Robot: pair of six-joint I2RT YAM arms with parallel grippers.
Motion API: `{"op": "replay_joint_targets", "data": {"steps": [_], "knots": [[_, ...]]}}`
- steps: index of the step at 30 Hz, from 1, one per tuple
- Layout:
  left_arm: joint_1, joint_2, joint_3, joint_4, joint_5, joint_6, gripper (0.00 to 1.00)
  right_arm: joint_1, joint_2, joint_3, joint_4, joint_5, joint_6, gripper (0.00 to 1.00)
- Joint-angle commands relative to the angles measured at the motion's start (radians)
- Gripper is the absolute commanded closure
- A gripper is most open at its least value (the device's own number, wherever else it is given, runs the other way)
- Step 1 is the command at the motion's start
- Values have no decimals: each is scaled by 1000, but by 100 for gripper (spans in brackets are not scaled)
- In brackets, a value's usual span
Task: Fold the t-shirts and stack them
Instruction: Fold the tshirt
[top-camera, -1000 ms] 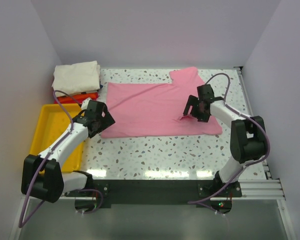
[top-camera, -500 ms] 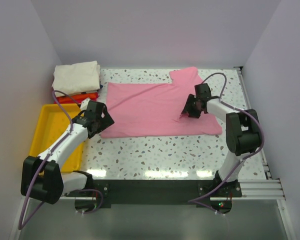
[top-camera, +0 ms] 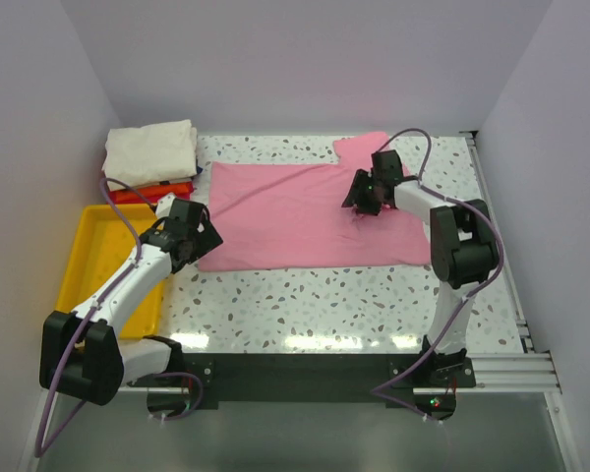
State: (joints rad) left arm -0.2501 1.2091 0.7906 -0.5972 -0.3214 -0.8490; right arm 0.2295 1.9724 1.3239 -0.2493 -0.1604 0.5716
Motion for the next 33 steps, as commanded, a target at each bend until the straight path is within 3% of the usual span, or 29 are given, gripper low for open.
{"op": "replay_joint_targets", "data": {"steps": [1, 10, 15, 18, 24, 33], "knots": [[-3, -23, 22, -15, -24, 7, 0, 39, 29, 101, 42, -10, -68, 48], [-3, -28, 16, -19, -27, 8, 0, 93, 69, 218, -34, 48, -165, 43], [-3, -23, 12, 5, -12, 16, 0, 88, -32, 193, -68, 96, -209, 30], [-3, -16, 7, 19, 4, 18, 0, 80, -108, 149, -80, 105, -219, 28], [-3, -3, -13, 46, 21, 24, 0, 82, -107, 139, -149, 107, -331, 38], [-3, 7, -24, 59, 21, 30, 0, 122, 83, 342, -337, 225, -391, 46]]}}
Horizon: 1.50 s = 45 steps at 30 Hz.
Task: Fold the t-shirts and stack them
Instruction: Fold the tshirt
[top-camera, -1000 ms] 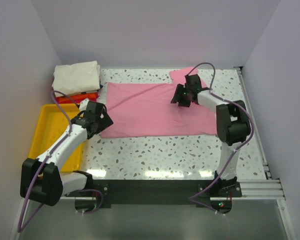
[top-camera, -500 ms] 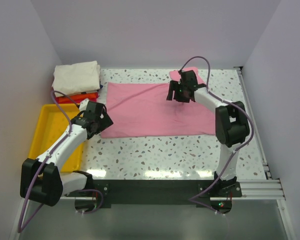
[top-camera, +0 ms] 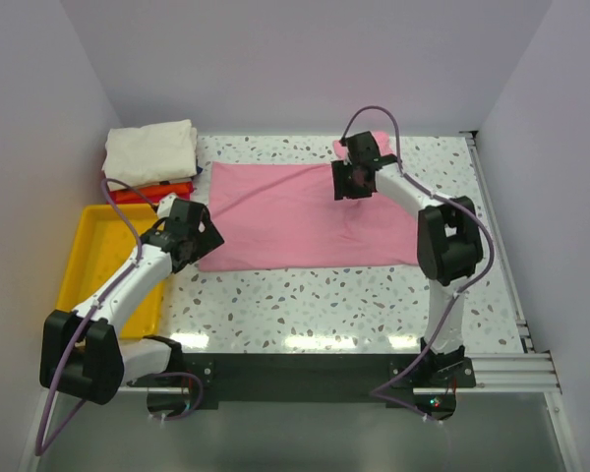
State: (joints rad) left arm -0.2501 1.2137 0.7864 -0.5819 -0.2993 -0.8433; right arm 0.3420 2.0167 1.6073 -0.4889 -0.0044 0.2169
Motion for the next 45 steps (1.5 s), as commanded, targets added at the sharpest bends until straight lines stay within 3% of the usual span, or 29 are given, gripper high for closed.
{"op": "replay_joint_targets", "data": {"steps": [1, 13, 16, 17, 20, 29, 37, 45], "knots": [[-3, 3, -19, 45, 0, 24, 0, 11, 49, 72, -106, 81, -33, 46], [-3, 12, -30, 53, -8, 38, 0, 11, 157, 103, -160, 191, 9, 46], [-3, 14, -30, 54, -9, 36, 0, 9, 160, 100, -146, 190, 13, 55], [-3, 15, -30, 54, -9, 36, 0, 9, 159, 98, -140, 190, 19, 63], [-3, 18, -29, 54, -8, 35, 0, 9, 137, 82, -108, 198, 42, 74], [-3, 20, -30, 54, -3, 35, 0, 11, 77, 28, -15, 208, 98, 97], [-3, 23, -33, 56, 0, 35, 0, 11, 42, -50, 125, 100, 68, 100], [-3, 40, -29, 62, 3, 41, 0, 12, 17, -107, 190, 93, 72, 100]]}}
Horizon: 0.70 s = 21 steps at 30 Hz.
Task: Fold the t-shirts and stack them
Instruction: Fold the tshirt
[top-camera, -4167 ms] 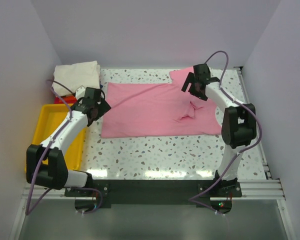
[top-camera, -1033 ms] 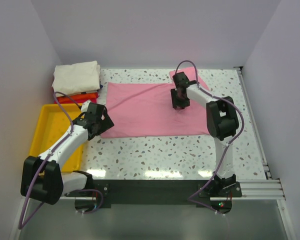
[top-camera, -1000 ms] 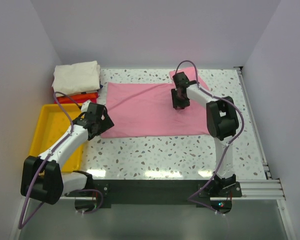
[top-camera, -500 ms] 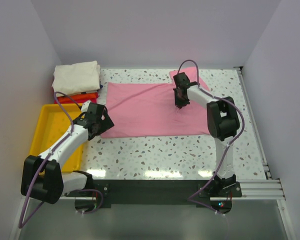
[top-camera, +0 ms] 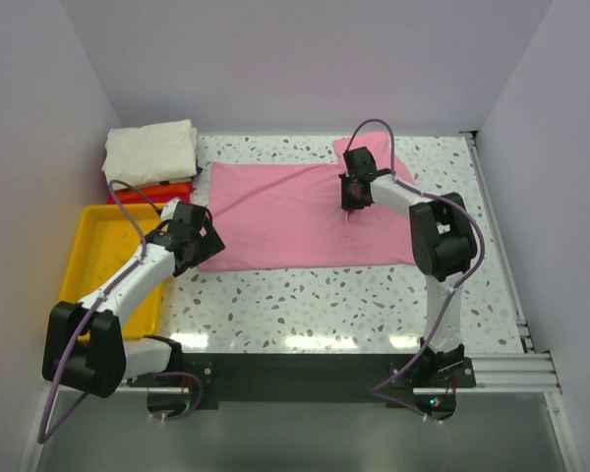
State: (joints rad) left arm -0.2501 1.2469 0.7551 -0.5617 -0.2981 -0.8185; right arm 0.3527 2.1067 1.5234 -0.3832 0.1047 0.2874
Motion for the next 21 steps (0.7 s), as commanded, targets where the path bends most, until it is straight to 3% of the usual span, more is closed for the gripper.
{"op": "replay_joint_targets", "data": {"steps": [1, 21], "knots": [[-3, 5, 3, 42, 2, 18, 0, 0, -77, -26, 92, -17, -1, 100], [-3, 19, -3, 65, 30, 22, 0, 12, -103, -108, 221, -94, 33, 97]]}}
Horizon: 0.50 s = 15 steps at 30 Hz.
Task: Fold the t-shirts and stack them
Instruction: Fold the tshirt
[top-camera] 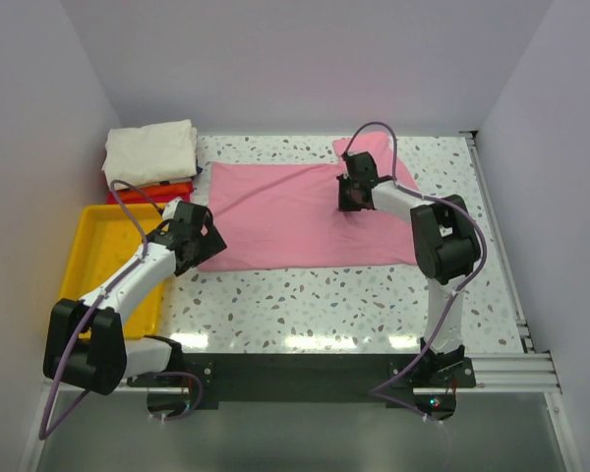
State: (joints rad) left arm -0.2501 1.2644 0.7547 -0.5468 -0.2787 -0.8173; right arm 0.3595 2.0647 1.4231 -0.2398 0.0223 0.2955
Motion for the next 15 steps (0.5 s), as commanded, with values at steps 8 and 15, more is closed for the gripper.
{"op": "replay_joint_targets", "data": {"steps": [8, 15], "knots": [[-3, 1, 3, 39, 16, 30, 0, 6, -83, -15, 132, -79, 21, 67], [-3, -7, 14, 54, 44, 38, 0, 1, -167, -16, 108, -193, -33, 2]]}}
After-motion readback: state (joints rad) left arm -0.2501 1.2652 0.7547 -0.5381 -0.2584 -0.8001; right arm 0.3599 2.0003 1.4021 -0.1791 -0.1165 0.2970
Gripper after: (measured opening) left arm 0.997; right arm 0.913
